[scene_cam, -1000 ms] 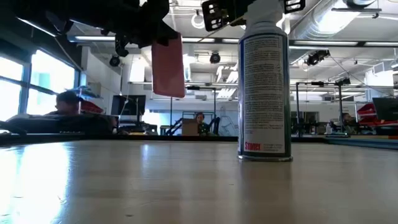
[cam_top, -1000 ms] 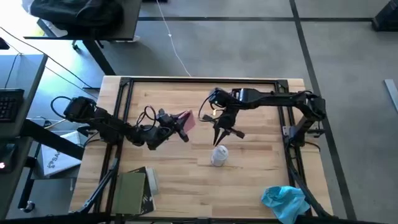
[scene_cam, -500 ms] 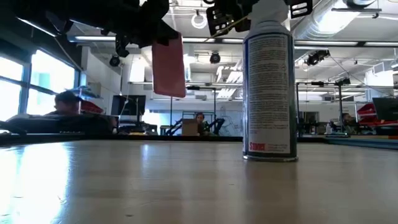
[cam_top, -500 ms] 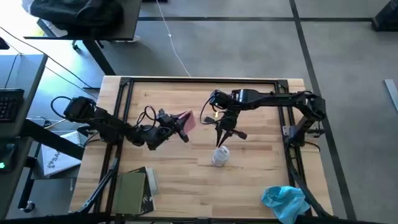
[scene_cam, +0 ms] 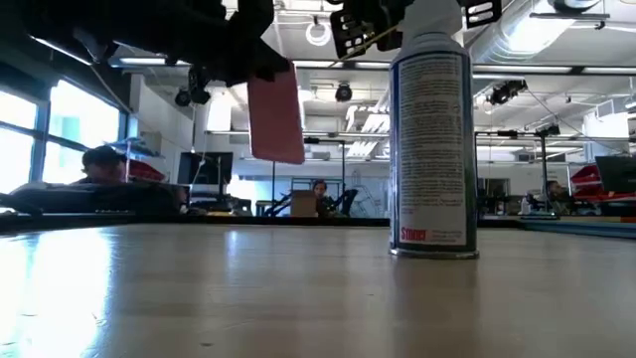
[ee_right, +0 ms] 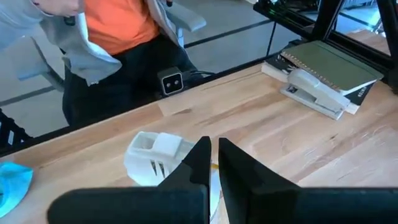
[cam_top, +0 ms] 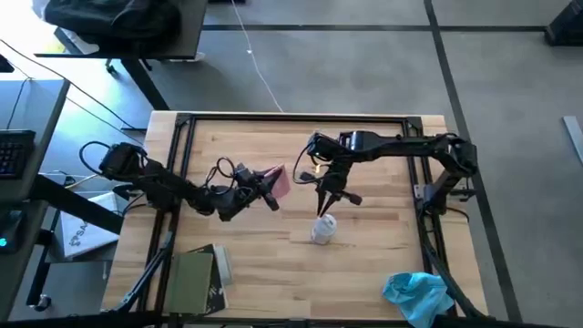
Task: Apply microfiber cloth
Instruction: Spray the pink cellphone using the spray bottle
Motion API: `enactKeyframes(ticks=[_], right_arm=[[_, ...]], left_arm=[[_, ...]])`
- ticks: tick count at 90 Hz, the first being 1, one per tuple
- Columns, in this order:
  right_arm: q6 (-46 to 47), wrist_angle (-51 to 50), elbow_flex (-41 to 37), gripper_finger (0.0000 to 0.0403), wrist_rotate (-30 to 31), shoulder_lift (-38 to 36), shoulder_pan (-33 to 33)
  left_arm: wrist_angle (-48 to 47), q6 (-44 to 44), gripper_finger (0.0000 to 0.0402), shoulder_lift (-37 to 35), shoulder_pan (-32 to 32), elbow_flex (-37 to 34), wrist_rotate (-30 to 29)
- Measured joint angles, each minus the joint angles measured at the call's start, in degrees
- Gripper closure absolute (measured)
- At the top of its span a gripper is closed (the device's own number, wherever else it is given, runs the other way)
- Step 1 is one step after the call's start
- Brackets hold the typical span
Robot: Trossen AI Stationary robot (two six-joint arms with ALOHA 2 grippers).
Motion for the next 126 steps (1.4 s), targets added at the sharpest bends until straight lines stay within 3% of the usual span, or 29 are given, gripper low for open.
enactKeyframes(ticks=[12, 32, 72, 97, 111, 126], right_arm=[[0.02, -1.24, 0.02, 0.0403, 0.04, 0.00, 0.00], [1.07, -2.21, 0.07, 0.0403, 2.53, -0.12, 0.00], [2.62, -2.71, 0.13, 0.0403, 4.52, -0.15, 0.00], [2.59, -2.85, 0.13, 0.0403, 4.77, -0.11, 0.00], [2.60, -3.00, 0.08, 0.0403, 5.34, -0.71, 0.00], [2.62, -3.28, -0.09, 0.0403, 7.87, -2.97, 0.00]], left_arm=[[4.23, -3.51, 0.0394, 3.54, -0.68, -0.07, -5.48], [18.51, 8.11, 0.0394, 5.80, -4.60, -0.04, -14.58], [20.89, -12.71, 0.0394, 12.40, -0.89, 0.61, -8.20], [22.75, -7.64, 0.0394, 14.75, -0.97, 4.40, -7.37], [24.17, -8.91, 0.0394, 14.33, -0.99, 4.25, -7.82], [29.56, 0.02, 0.0394, 12.81, -1.44, 4.37, -9.80]])
